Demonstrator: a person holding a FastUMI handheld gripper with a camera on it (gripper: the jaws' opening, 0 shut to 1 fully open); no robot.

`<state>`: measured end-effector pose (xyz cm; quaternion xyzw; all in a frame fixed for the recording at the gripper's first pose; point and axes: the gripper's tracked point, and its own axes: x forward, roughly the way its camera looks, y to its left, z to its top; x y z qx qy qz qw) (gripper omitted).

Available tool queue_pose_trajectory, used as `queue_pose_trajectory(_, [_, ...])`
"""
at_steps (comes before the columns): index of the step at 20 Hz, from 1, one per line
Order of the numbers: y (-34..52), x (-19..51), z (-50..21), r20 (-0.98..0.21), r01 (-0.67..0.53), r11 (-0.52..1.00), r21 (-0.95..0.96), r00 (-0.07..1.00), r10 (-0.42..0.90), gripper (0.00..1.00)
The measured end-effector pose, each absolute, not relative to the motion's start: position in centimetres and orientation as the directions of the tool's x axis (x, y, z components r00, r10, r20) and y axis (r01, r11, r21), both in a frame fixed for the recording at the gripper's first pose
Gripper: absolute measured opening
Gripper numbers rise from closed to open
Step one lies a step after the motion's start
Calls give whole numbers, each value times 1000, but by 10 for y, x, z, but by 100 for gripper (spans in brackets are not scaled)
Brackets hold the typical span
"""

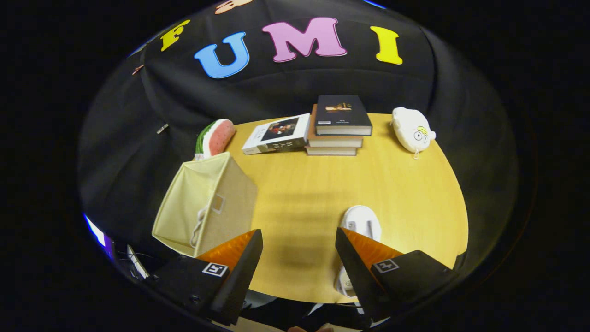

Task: Open the storage box then place both shoes into the box .Put the left shoe in first, then the right shoe, with the right side of both shoes facing outward in a uniform manner.

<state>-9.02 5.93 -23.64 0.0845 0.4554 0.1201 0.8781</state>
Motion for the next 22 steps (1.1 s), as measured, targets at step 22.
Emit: queue_pose_trajectory(22, [-30,-87,-385,-899,-7,998,68,434,64,73])
